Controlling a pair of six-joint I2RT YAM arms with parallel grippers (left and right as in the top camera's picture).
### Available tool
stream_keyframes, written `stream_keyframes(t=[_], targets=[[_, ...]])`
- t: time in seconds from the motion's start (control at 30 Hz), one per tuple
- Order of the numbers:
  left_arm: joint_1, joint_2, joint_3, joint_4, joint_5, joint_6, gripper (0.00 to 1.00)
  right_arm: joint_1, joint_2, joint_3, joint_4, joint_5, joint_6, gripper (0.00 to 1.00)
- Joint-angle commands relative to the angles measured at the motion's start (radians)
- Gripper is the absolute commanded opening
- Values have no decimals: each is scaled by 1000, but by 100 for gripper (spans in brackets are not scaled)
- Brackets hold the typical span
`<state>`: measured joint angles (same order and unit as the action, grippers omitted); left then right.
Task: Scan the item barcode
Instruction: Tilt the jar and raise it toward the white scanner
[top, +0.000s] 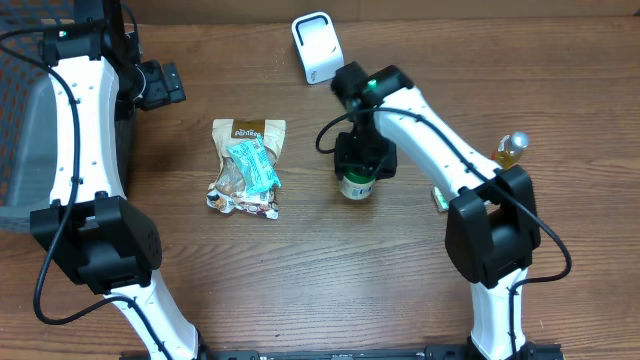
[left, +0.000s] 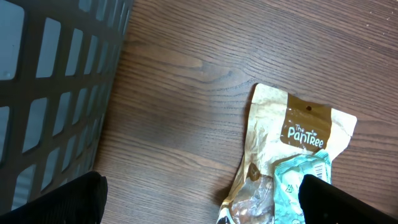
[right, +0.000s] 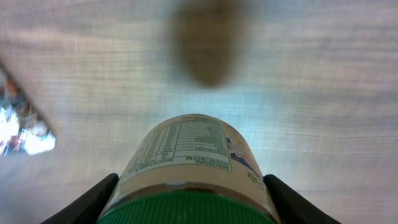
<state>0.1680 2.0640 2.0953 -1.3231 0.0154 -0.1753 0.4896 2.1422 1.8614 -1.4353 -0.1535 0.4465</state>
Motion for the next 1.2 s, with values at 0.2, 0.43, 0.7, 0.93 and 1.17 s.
stream_keyframes(t=[0.2, 0.43, 0.7, 0.93, 1.17], targets=[[2, 1, 20, 0, 3, 19, 100, -20, -31, 28, -213, -344, -28, 54], [2, 1, 20, 0, 3, 19, 100, -19, -31, 27, -259, -510, -28, 31], [2, 1, 20, 0, 4, 19, 100, -20, -31, 27, -259, -599, -29, 31], [2, 1, 20, 0, 4, 19, 100, -20, -31, 27, -259, -637, -28, 31], [2, 1, 20, 0, 4, 19, 100, -20, -31, 27, -259, -634, -29, 31]])
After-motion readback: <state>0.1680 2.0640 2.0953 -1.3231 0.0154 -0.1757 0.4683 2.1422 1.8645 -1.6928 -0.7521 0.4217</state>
